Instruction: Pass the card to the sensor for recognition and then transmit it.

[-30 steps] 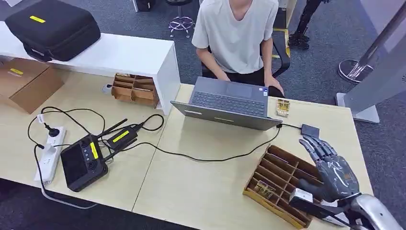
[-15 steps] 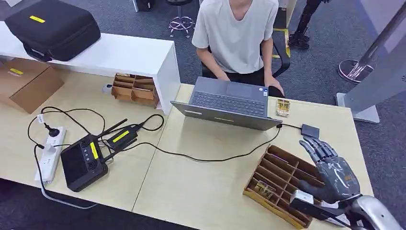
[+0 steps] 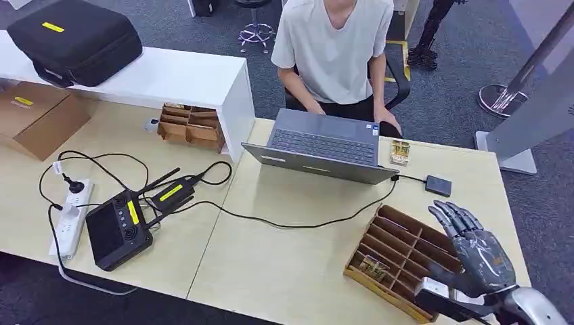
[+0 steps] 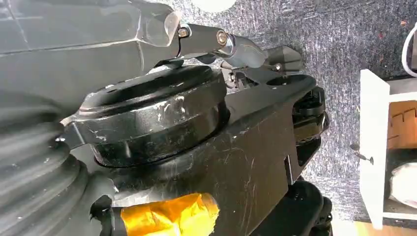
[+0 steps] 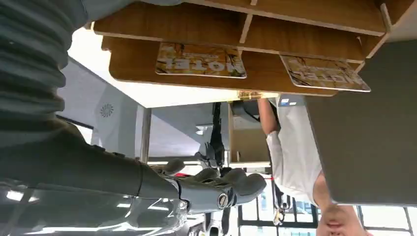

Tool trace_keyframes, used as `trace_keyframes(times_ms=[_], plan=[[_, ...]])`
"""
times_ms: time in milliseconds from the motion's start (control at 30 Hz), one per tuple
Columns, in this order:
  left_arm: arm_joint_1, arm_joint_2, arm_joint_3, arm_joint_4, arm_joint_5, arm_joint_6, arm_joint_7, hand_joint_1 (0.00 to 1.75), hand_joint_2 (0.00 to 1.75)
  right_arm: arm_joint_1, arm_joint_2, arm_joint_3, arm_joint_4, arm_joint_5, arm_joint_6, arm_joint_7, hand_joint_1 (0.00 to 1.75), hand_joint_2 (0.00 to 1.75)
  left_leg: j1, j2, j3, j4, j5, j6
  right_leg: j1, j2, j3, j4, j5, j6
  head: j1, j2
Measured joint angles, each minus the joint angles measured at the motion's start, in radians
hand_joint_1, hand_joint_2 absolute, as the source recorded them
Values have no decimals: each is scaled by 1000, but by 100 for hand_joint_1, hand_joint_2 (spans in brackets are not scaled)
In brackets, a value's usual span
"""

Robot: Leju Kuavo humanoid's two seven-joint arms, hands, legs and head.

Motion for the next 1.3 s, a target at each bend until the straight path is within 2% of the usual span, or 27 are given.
trace_keyframes(times_ms=[33, 67, 433, 833, 1200, 1300], plan=[[0, 0, 0, 0, 0, 0, 0, 0, 175, 2, 0, -3, 0, -3, 1, -5, 0, 175, 0, 0, 0, 0, 0, 0, 0, 0, 0, 0, 0, 0, -1, 0], [0, 0, 0, 0, 1, 0, 0, 0, 175, 3, 0, -4, 0, -5, 2, -7, 175, 175, 0, 0, 0, 0, 0, 0, 0, 0, 0, 0, 0, 0, 0, 0], [0, -1, 0, 0, 4, 0, -1, 0, 175, 12, -1, -31, 0, -43, 27, -45, 175, 175, 0, 0, 0, 0, 0, 0, 0, 0, 0, 0, 0, 0, 0, 0], [1, 0, 0, 0, 9, 0, -3, 0, 175, 55, -34, -90, -38, -88, 54, -72, 175, 175, 0, 0, 0, 0, 0, 0, 0, 0, 0, 0, 0, 0, 0, 0], [1, 0, 0, 0, 12, 0, -5, 0, 175, 73, -44, -121, -50, -104, 68, -90, 175, 175, 0, 0, 0, 0, 0, 0, 0, 0, 0, 0, 0, 0, 0, 0], [1, 0, 0, 0, 11, 0, -7, 0, 175, 81, -44, -129, -56, -103, 63, -113, 175, 175, 0, 0, 0, 0, 0, 0, 0, 0, 0, 0, 0, 0, 0, 0]])
